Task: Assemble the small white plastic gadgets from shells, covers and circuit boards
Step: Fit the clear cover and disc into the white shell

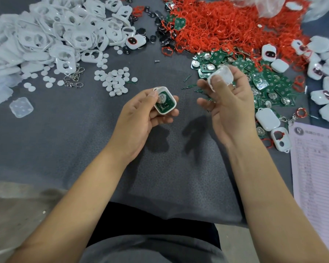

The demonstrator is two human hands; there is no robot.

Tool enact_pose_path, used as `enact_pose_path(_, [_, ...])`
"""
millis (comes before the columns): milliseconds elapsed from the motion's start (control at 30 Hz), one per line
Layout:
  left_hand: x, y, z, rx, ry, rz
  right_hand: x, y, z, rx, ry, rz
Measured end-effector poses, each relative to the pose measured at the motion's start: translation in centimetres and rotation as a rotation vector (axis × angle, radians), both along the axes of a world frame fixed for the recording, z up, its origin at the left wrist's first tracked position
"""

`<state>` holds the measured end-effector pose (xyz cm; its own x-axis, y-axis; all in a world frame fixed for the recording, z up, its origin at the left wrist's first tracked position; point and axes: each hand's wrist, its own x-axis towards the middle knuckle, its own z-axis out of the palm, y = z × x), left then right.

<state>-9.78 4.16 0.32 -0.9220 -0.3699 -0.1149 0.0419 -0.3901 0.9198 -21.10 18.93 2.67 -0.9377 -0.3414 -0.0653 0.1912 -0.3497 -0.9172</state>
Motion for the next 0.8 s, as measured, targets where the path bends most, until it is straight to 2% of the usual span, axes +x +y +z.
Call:
enact_pose_path(67, [0.0, -0.1, 0.0, -0.003, 0.003, -0.001, 0.1, -0.3, -0.1, 0.026, 0.014, 0.006])
enact_pose_path(233, [0.0, -0.1, -0.2, -0.004, -0.003, -0.007, 0.6, -1.0, -1.1, 0.294, 0.202, -0.048])
enact_pose_path(500, [0.0, -0.1, -0.3, -0.006, 0.002, -0.004, 0.7, -1.3, -1.2, 0.211, 0.069, 0.055])
enact_pose_path(800, [-0.1, -0.2, -0.5, -0.007, 0.001, 0.007, 1.1, -1.1, -0.6, 0.193, 0.078, 0.204])
